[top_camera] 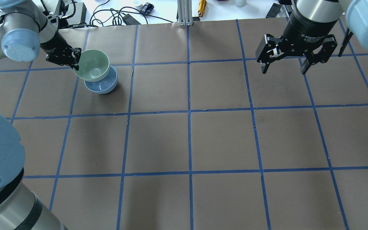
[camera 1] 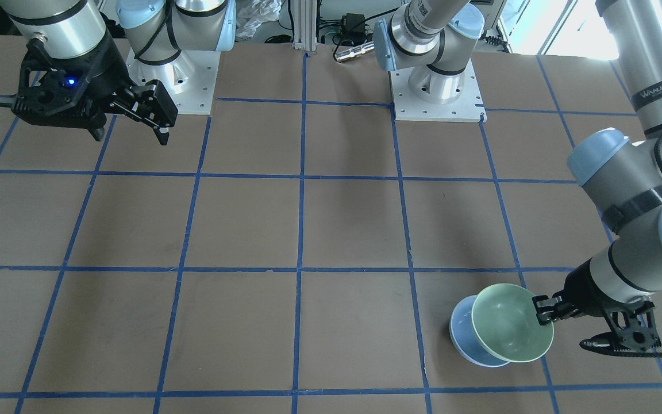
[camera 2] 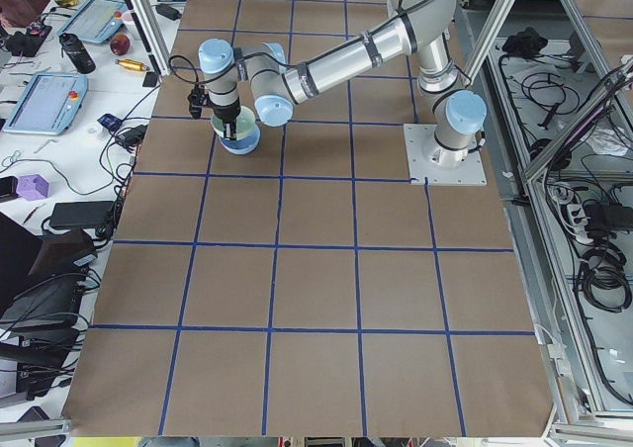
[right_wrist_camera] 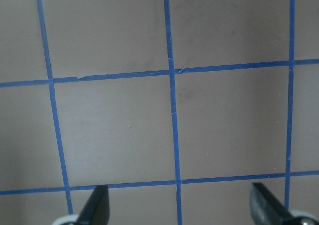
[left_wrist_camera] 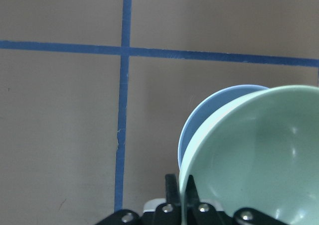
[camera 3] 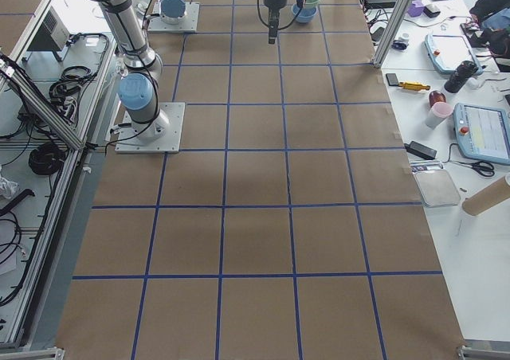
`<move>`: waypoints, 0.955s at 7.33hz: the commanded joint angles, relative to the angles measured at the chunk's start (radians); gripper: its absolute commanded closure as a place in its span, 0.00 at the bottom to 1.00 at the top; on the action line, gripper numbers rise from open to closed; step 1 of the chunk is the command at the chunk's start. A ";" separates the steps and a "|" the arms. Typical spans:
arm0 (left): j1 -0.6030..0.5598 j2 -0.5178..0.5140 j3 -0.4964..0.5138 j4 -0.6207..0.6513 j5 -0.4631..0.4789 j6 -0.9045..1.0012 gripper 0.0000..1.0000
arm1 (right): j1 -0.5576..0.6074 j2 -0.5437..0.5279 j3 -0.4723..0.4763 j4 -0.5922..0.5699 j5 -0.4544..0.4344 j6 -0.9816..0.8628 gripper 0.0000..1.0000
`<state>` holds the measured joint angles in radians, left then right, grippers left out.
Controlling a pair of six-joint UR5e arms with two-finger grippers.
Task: Stack green bowl on blue bowl
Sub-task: 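Lower the green bowl into the blue bowl with the left gripper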
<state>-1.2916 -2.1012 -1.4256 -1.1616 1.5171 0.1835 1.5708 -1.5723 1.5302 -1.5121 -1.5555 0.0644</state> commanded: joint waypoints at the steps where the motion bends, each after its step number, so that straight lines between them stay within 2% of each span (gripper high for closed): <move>1: -0.002 -0.008 -0.009 -0.003 -0.002 -0.001 1.00 | 0.000 0.000 -0.001 0.001 0.000 -0.002 0.00; 3: -0.003 -0.013 -0.019 -0.004 -0.002 -0.001 1.00 | 0.000 0.000 -0.001 0.001 0.000 0.000 0.00; 4: -0.003 -0.013 -0.029 0.008 -0.002 0.002 0.79 | 0.000 0.000 -0.001 0.000 0.000 0.000 0.00; 5: -0.003 -0.013 -0.029 0.011 -0.002 0.011 0.38 | 0.000 0.000 -0.001 0.001 0.000 0.000 0.00; 6: -0.003 -0.013 -0.027 0.011 -0.002 0.008 0.16 | 0.000 0.000 -0.001 0.001 0.000 0.000 0.00; 7: -0.006 -0.002 -0.027 0.011 -0.003 0.002 0.00 | 0.000 0.000 -0.001 0.001 0.000 0.000 0.00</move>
<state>-1.2958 -2.1111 -1.4525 -1.1514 1.5152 0.1900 1.5708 -1.5723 1.5294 -1.5112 -1.5555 0.0644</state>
